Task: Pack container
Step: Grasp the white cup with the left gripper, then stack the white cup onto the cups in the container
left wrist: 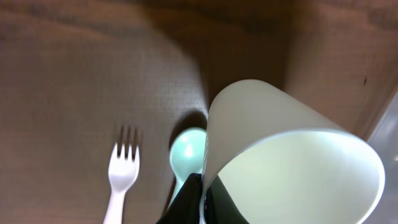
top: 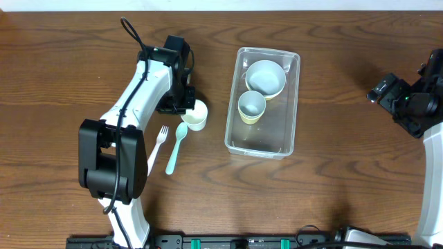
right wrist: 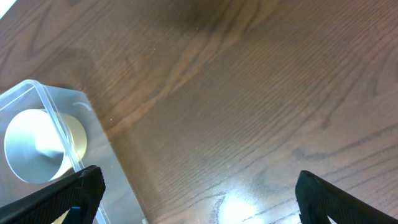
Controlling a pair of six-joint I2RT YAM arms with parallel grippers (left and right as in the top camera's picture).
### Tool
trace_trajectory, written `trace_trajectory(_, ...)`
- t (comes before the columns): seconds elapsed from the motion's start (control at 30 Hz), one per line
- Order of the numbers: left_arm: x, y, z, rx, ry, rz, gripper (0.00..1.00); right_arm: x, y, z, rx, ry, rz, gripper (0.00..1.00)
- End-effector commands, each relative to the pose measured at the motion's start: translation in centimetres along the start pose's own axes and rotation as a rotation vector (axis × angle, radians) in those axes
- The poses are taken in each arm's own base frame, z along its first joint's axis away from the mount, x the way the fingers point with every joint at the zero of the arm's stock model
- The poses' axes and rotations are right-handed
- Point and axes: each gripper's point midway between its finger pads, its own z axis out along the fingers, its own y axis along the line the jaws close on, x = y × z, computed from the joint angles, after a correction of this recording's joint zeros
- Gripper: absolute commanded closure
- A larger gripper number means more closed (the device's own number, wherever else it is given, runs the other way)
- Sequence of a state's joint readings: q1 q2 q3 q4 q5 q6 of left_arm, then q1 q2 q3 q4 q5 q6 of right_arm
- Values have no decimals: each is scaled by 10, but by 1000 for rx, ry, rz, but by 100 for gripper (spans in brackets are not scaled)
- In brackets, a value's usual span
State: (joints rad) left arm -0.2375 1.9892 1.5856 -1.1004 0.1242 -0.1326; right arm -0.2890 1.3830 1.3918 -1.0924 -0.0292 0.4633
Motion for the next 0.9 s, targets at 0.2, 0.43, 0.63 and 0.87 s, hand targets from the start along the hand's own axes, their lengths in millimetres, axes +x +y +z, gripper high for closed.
trace_trajectory(0.2,-11,-30,-155,71,-325,72,94,-1,-1,-2,1,-8,15,1)
trace_trajectory(0.43,16,-124,-219,167,-529,330,94,-1,-1,-2,1,-8,15,1)
trace_trajectory(0.63,11,-165,-175,70,-480,435,94,-1,-1,-2,1,-8,15,1)
trace_trajectory(0.87,-14,-166,-95,-37,-326,417,94,-1,-1,-2,1,-8,15,1)
